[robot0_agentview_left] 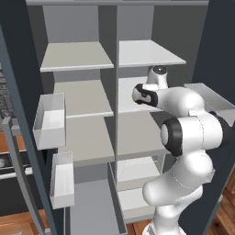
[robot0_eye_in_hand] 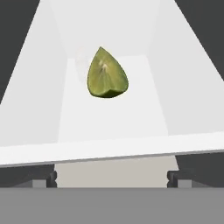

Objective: Take the mango and lemon wedge from the fridge shelf and place them in the freezer drawer to begin freezing them.

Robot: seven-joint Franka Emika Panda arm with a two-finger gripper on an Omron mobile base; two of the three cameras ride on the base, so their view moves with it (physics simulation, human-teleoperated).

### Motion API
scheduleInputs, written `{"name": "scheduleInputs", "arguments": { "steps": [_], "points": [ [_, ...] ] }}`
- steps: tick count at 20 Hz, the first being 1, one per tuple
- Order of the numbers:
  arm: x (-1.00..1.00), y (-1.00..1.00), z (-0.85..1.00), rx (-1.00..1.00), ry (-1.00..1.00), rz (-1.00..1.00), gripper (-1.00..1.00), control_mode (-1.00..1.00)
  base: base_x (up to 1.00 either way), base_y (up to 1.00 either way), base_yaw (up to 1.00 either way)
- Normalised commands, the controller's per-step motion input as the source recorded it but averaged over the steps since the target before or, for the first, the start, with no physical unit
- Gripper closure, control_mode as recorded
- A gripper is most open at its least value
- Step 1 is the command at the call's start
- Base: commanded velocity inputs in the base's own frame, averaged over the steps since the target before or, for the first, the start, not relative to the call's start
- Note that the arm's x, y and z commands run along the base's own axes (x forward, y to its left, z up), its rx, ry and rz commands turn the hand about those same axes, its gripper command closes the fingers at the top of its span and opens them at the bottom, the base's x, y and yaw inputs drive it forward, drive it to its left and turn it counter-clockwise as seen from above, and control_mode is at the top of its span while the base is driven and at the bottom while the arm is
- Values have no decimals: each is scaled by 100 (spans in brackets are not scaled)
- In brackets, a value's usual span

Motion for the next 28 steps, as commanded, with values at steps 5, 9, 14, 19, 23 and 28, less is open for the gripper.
{"name": "scheduleInputs", "arguments": {
  "steps": [5, 9, 14, 19, 23, 28],
  "points": [
    [46, 0, -18, 0, 0, 5, -100, -100, 0, 0, 0],
    [46, 0, -25, 0, 0, 5, -100, -100, 0, 0, 0],
    [48, 0, -21, 0, 0, 5, -100, -100, 0, 0, 0],
    [49, 0, -17, 0, 0, 4, -100, -100, 0, 0, 0],
    [47, 0, -24, 0, 0, 4, -100, -100, 0, 0, 0],
    [52, 0, -19, 0, 0, 4, -100, -100, 0, 0, 0]
  ]
}}
